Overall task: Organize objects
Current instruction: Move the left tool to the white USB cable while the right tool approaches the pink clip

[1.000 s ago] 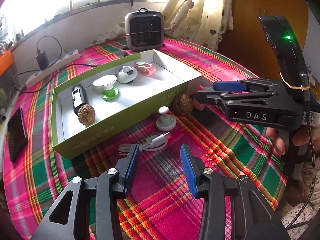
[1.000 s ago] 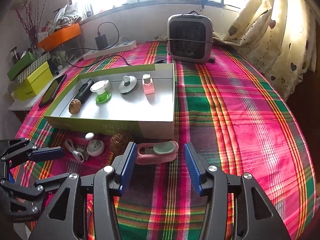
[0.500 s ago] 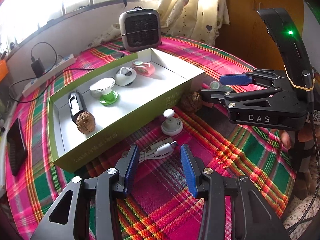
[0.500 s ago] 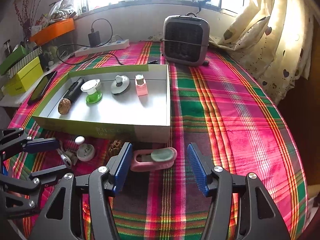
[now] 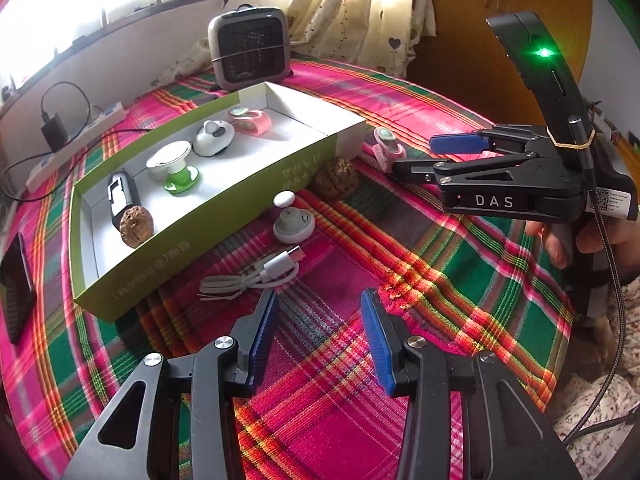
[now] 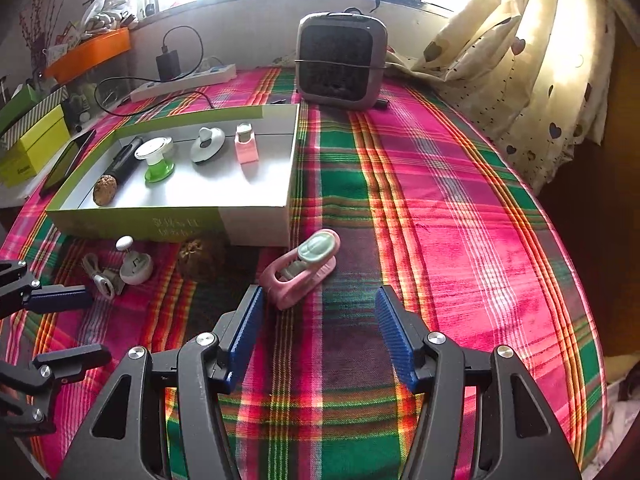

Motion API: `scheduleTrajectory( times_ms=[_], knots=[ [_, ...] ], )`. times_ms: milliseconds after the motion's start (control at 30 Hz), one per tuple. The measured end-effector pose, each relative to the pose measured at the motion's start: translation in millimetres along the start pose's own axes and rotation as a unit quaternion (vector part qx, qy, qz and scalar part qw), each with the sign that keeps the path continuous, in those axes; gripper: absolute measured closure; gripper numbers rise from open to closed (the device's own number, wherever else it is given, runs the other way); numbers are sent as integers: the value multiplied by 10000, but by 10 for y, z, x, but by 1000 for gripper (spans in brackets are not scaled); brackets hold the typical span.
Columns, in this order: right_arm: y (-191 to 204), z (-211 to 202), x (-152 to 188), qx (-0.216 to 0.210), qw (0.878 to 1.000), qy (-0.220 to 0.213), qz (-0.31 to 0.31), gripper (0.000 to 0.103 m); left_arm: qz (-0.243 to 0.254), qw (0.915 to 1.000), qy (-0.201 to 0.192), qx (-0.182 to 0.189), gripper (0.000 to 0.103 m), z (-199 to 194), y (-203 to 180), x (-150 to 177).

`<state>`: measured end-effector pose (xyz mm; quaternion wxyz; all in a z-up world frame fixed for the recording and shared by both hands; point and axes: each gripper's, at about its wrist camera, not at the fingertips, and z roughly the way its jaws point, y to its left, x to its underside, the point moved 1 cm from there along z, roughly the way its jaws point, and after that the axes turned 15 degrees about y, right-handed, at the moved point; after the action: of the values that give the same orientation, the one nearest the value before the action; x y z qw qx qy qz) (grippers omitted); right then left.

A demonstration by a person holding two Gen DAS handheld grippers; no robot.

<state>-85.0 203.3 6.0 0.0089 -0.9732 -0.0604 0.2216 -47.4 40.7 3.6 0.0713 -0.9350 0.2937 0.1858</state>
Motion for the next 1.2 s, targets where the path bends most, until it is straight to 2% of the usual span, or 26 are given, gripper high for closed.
scheduleTrajectory(
  times_ms=[100, 233, 300, 433, 667, 800, 933, 1067, 1200],
  knots=[
    [-58, -28, 16, 55, 9999, -6, 144, 45, -98, 9998, -165, -91, 63, -71, 38, -19],
    [-1, -89, -11, -178, 9997, -126, 79, 45, -289, 9989, -334, -183, 63, -120, 152, -67],
    [27, -70, -48, -334, 9993, -121, 70, 45, -319, 9988, -283, -231, 63, -90, 205, -86],
    [55, 17, -138, -238, 9997, -48, 59, 45, -306, 9990, -217, -238, 63, -23, 273, -115],
    [13, 119, -244, -216, 9997, 71, 85, 45, 103, 9996, -111, -257, 63, 45, 198, -192],
    [-26, 179, -290, -112, 9996, 162, 207, 45, 282, 9985, -17, -473, 63, 91, 149, -217],
    [-66, 177, -300, -226, 9993, 154, 261, 45, 343, 9982, 36, -483, 63, 73, 126, -180],
    [-64, 183, -306, -222, 9993, 165, 257, 45, 225, 9995, 94, -224, 63, 32, 128, -142],
    [-70, 174, -303, -229, 9993, 150, 248, 56, -33, 9987, 270, 439, 63, 31, 120, -94]
  ],
)
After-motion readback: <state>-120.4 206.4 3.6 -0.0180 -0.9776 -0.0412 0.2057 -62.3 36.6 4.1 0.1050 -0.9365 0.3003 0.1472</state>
